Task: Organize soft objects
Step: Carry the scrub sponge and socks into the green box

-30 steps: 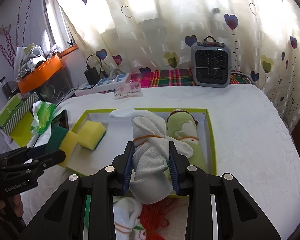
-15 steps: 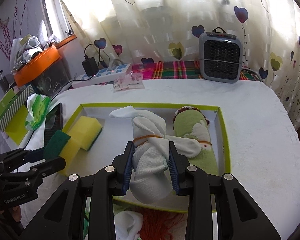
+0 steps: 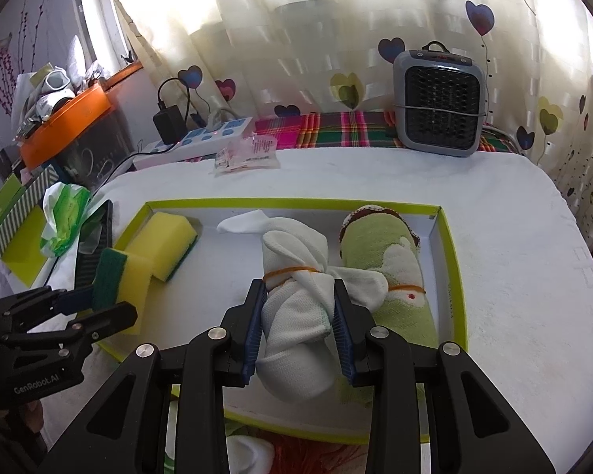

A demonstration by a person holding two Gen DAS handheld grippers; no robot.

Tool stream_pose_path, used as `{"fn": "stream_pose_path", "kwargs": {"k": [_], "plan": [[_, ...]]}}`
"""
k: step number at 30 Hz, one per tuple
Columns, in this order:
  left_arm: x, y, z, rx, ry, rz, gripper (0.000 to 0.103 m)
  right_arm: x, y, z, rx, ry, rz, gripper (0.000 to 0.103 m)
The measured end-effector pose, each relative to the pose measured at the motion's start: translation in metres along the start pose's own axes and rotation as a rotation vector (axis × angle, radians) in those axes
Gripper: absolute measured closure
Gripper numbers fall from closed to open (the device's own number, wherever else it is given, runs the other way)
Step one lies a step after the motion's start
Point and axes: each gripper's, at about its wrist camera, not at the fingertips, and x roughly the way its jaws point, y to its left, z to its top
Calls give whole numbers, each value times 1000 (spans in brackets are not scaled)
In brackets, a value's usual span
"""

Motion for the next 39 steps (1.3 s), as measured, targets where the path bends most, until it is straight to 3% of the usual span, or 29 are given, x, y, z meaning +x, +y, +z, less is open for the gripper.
{"fn": "stream_pose_path", "kwargs": {"k": [31,39], "plan": [[7,-6,-3,38,52,53,54,18,4,5,-43,-1,-41,69],[5,-8,-3,37,44,40,47,15,9,5,-59,-9,-33,55]]}}
